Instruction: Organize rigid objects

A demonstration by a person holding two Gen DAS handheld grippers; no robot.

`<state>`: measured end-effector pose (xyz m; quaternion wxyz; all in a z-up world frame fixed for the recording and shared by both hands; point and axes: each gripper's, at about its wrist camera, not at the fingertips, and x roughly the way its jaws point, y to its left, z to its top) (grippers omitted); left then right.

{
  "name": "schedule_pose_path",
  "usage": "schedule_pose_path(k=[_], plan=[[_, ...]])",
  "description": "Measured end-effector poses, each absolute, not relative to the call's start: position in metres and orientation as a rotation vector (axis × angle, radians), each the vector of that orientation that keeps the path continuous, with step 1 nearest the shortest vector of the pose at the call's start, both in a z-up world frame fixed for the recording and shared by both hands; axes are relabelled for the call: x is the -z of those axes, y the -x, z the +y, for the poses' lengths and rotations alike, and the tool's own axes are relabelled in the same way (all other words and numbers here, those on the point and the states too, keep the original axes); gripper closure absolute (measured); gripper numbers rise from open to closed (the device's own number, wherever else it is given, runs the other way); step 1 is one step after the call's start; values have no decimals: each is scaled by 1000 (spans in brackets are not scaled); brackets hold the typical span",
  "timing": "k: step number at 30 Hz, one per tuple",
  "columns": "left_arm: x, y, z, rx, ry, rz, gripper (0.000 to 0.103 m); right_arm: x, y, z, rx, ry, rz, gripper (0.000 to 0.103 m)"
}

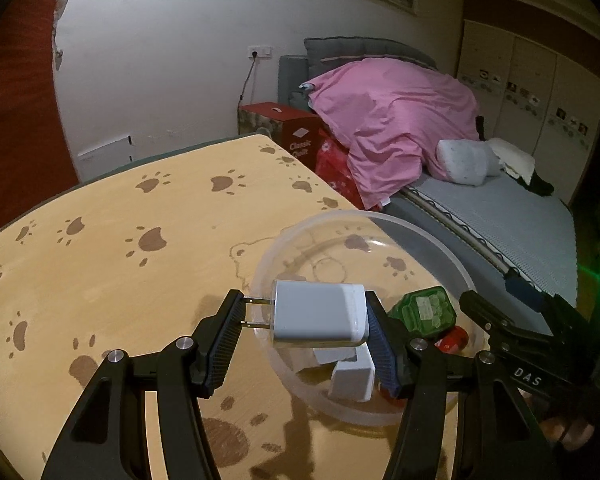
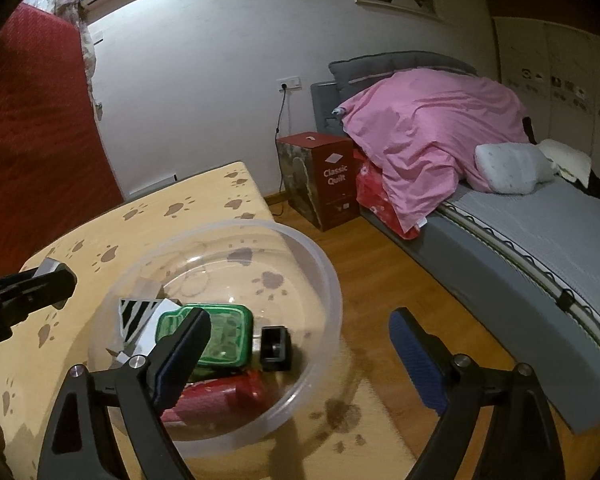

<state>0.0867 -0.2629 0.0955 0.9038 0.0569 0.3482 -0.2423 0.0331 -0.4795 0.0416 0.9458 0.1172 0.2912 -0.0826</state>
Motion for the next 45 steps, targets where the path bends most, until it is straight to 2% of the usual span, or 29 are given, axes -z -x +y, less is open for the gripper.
schedule_pose_path(k=[26,29,31,45], plan=[[-77,-117,-305,572,-135,753,43,-38,-31,-481,138,-252,615,8],[-79,-121,-308,588,-120,750,37,-38,-31,-482,138,-251,618,8],[-82,-120,-306,585,-108,731,26,-37,-31,-482,138,-251,621,8],[-88,-109,-284,533,-139,700,26,-34,-30,-476,118,-219,656,7]])
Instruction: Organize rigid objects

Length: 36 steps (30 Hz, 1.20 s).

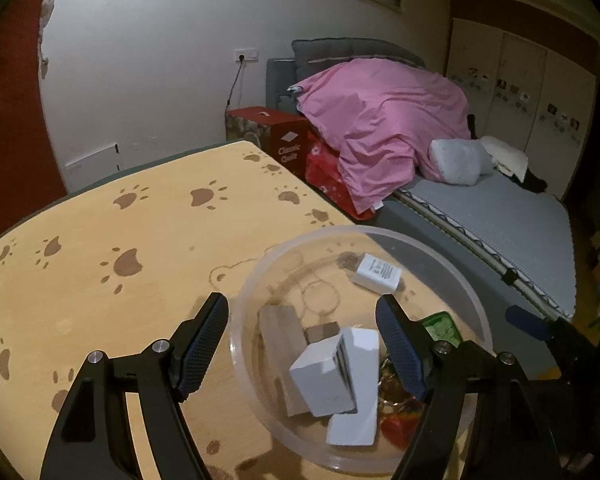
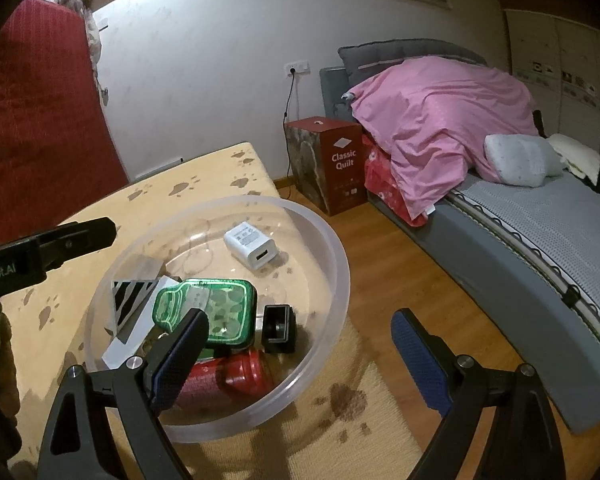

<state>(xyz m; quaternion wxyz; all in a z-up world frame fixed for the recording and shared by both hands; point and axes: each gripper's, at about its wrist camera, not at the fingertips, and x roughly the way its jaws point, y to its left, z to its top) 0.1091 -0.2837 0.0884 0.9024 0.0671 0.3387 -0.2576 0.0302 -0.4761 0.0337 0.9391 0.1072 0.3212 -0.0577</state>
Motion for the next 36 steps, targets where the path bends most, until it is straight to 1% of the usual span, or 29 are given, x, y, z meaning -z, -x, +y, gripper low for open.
schedule_pose_path(k=[8,14,18,24,28,36], plan=[[-87,-107,-281,525,-143,704,26,-31,-34,-471,123,-174,691,5],[-83,-104,-274,517,-145,711,26,-34,-41,-464,118,-112,692,1],[-83,-102,-271,515,-143,710,26,-41,-54,-458,118,-51,685,0],[-81,-101,-262,502,-131,719,26,-45,-69,-462,148,-53,684,0],[-81,-100,-256,498,-121,722,26,-47,-59,-461,118,-84,676,1],[-78,-95,-258,510,-124,730,26,-39,-37,-462,114,-81,724,0]])
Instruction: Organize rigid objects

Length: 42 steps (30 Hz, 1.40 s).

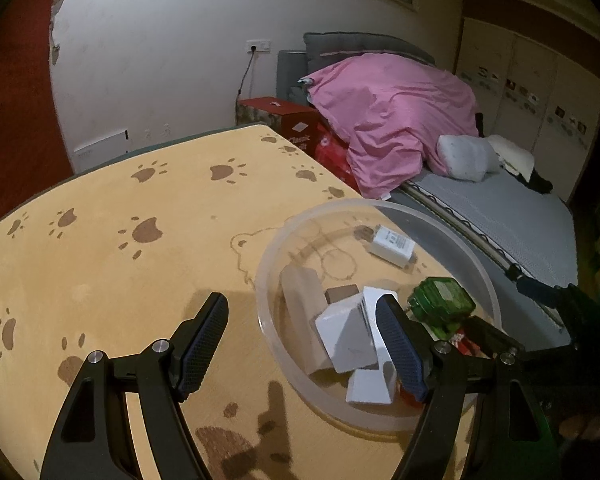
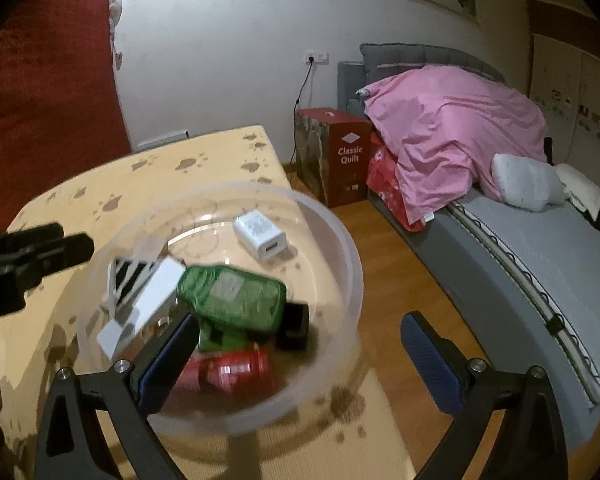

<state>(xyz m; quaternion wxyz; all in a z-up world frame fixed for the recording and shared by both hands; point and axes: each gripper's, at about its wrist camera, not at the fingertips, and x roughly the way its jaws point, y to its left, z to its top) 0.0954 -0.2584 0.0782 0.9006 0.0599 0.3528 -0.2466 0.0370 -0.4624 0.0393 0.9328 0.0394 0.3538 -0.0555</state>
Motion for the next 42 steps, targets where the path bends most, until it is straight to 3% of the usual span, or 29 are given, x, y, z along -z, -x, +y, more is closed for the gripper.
schedule_pose_path(k=[10,22,42], plan=[[-75,-83,-265,508,-152,734,12,-37,-34,-457,126,-78,731,0],[-79,-64,-267,432,-206,693,4,-50,-23,-453,149,-78,702,0],[-90,-40,-270,373,-215,680,4,-72,1,-451,198,-39,632,0]])
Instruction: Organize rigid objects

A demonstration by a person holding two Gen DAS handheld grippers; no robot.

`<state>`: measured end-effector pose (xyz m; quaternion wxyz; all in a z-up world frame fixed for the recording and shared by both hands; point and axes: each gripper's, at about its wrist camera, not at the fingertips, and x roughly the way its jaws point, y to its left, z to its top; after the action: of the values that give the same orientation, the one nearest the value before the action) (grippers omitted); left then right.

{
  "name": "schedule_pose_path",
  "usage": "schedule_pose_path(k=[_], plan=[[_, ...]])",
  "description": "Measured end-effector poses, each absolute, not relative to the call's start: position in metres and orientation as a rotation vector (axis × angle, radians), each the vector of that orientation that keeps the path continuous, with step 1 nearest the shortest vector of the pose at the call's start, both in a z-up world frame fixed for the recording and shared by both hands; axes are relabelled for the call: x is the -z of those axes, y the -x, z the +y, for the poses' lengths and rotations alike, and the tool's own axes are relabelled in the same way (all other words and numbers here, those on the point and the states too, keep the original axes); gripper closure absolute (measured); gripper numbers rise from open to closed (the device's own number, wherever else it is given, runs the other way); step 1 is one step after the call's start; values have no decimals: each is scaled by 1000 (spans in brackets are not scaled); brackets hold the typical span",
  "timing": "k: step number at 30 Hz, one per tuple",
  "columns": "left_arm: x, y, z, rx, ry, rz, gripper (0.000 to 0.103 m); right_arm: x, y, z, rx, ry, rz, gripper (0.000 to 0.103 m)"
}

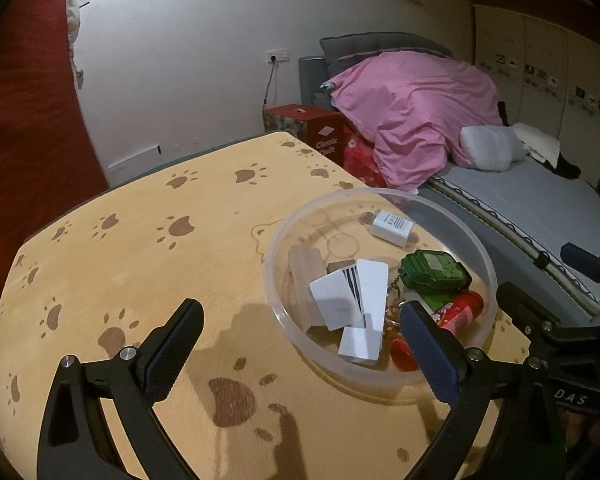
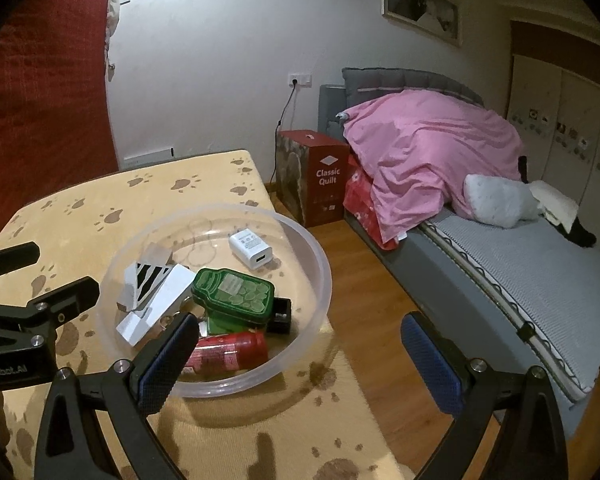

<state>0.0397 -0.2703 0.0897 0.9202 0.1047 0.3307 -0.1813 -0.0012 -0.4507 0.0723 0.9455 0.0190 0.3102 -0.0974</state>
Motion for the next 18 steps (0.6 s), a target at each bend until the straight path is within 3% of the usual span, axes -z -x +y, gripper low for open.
schedule_pose_path(k=[18], plan=[[-90,-26,-271,333,-227,680,2,-74,16,-454,211,-27,609,0]])
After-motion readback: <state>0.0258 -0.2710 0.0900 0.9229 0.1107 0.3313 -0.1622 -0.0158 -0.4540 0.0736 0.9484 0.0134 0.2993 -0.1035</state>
